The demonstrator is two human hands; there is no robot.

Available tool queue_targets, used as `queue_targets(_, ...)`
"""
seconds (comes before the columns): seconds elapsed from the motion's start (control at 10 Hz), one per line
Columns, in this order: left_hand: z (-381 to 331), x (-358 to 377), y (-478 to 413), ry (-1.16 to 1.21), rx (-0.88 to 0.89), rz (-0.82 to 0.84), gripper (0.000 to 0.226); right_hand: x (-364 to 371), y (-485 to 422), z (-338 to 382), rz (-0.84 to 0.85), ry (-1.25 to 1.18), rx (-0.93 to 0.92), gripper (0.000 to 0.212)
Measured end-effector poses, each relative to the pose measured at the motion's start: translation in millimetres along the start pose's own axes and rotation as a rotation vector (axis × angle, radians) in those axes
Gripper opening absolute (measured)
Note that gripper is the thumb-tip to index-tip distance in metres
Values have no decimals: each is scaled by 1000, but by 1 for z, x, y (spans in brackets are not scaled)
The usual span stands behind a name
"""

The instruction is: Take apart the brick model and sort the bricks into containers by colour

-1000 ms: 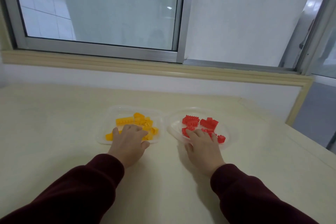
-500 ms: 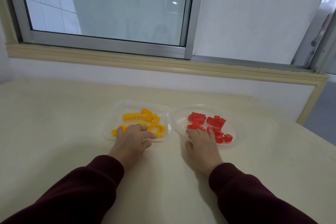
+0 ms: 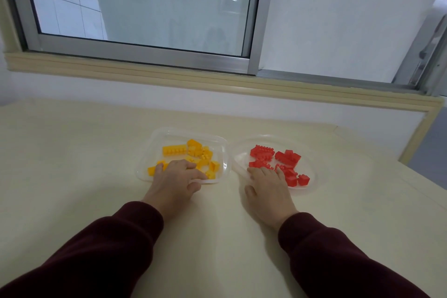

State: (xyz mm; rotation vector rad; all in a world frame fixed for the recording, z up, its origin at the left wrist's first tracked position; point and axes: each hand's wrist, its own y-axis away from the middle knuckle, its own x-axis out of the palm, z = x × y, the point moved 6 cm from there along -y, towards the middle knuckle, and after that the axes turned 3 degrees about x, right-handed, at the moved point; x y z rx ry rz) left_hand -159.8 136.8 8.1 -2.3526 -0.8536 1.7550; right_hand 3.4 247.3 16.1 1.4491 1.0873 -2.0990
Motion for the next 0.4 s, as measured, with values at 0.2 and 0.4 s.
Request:
queue_targets(0.2, -1, 0, 0, -28, 12, 5, 28, -5, 1, 3, 36, 11, 10, 46)
queue_targets(0.4, -1, 2, 2, -81, 35, 39, 37, -13, 10, 4, -15, -32, -9, 51)
